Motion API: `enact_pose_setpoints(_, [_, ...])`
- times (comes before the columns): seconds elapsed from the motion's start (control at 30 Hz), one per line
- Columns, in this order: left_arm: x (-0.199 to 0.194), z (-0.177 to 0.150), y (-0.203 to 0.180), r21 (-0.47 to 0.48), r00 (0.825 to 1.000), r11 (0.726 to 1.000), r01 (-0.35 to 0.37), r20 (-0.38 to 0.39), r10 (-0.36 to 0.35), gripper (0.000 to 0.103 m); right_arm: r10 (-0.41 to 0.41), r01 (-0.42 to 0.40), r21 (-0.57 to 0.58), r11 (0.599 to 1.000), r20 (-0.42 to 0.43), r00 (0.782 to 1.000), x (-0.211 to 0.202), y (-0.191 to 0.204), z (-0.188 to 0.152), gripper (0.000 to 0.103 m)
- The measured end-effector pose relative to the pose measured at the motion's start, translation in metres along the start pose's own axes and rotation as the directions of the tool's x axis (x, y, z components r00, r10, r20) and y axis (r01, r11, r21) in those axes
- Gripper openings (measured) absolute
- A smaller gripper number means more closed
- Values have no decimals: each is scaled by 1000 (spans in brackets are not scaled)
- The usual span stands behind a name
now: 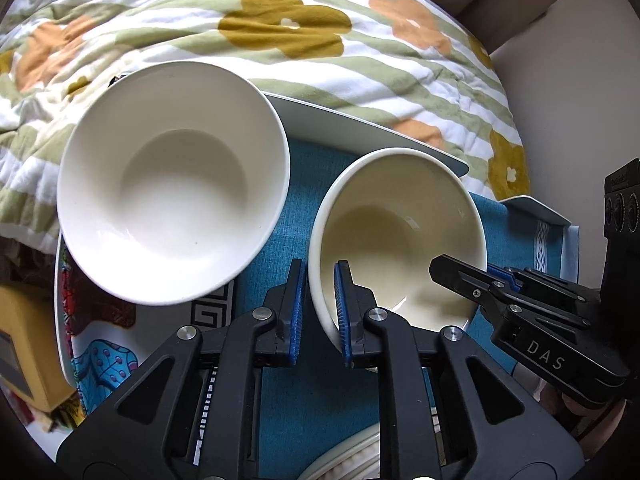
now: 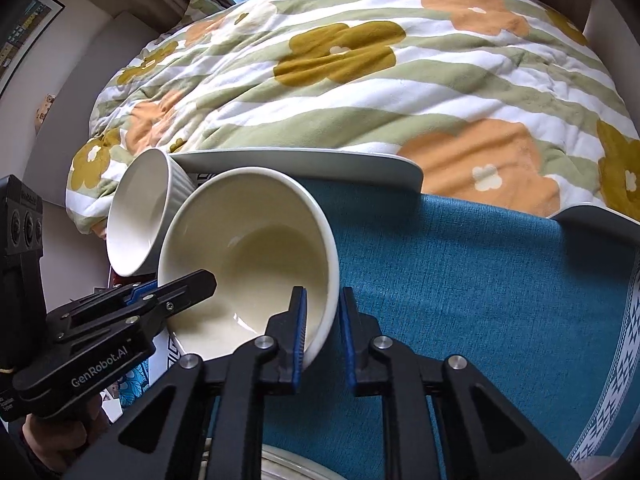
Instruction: Organize plates and bowls
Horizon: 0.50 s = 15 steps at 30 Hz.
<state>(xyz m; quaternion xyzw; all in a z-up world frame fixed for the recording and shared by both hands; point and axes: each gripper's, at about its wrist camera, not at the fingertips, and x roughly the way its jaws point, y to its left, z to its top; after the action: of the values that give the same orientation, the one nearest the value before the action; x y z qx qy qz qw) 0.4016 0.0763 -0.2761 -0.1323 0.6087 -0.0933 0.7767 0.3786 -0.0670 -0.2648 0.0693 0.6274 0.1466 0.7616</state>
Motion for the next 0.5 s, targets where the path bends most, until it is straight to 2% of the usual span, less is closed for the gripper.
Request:
enact_pose_setpoints(0.2, [-4, -2, -3, 18, 1000, 1000, -16, 3, 16, 13, -4, 4, -14, 1000, 29, 1000, -8, 5, -2, 15])
enact_pose_setpoints(0.5, [-39, -12, -26, 66, 997, 997, -31, 72, 26, 13, 5, -4, -17, 1000, 83, 997, -38, 5, -8, 15])
